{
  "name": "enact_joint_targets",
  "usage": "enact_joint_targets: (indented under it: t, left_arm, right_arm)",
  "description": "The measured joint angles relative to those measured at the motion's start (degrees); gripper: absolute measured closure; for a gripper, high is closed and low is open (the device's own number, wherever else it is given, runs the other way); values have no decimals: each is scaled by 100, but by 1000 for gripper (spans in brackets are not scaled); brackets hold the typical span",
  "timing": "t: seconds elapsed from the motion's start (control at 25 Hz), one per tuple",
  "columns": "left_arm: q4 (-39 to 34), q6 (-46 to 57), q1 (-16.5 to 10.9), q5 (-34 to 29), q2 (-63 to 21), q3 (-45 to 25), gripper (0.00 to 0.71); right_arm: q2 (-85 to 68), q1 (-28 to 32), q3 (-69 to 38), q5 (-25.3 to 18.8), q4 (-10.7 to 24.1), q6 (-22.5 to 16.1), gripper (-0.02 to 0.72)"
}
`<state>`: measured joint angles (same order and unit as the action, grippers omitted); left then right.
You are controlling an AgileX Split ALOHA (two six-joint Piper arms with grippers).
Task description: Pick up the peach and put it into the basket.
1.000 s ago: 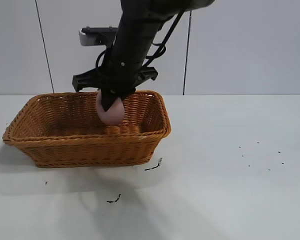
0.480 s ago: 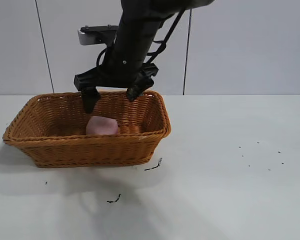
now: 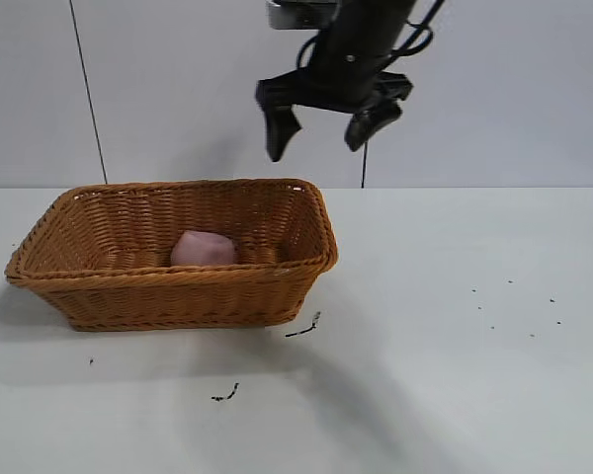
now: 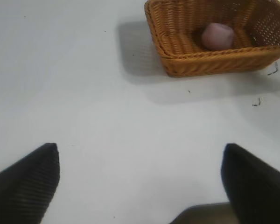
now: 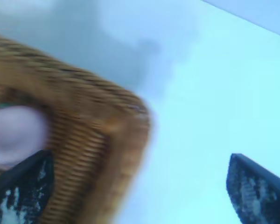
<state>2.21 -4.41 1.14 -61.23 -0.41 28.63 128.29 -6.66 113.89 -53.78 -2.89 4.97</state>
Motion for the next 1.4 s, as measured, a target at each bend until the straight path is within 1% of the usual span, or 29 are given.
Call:
enact_joint_targets:
  t: [0.12, 0.24, 0.32, 0.44, 0.6, 0.64, 0.72, 0.84, 1.0, 1.4]
  left_arm:
    - [0, 0, 0, 0, 0, 0, 18]
    - [0, 0, 0, 0, 0, 0, 18]
    - [0, 0, 0, 0, 0, 0, 18]
    - [0, 0, 0, 0, 0, 0, 18]
    - [0, 0, 0, 0, 0, 0, 18]
    - [0, 0, 0, 0, 0, 0, 18]
    - [0, 0, 0, 0, 0, 0, 18]
    - [0, 0, 0, 0, 0, 0, 18]
    - [0, 0, 0, 0, 0, 0, 18]
    - [0, 0, 0, 0, 0, 0, 18]
  right_arm:
    - [-34, 401, 0, -200, -15, 0, 14]
    - [-179, 630, 0, -267, -53, 0, 14]
    - [-331, 655, 0, -328, -68, 0, 14]
    - [-520, 644, 0, -594, -83, 8, 14]
    - [-708, 644, 0, -1332, -101, 122, 14]
    - [-753, 644, 0, -1448, -96, 146, 14]
    - [-862, 644, -57, -1545, -101, 157, 14]
    - [-1188, 644, -359, -1553, -142, 169, 14]
    - [-2019, 644, -1462, -1553, -303, 176, 14]
    - [-5510, 644, -5187, -1575, -320, 298, 14]
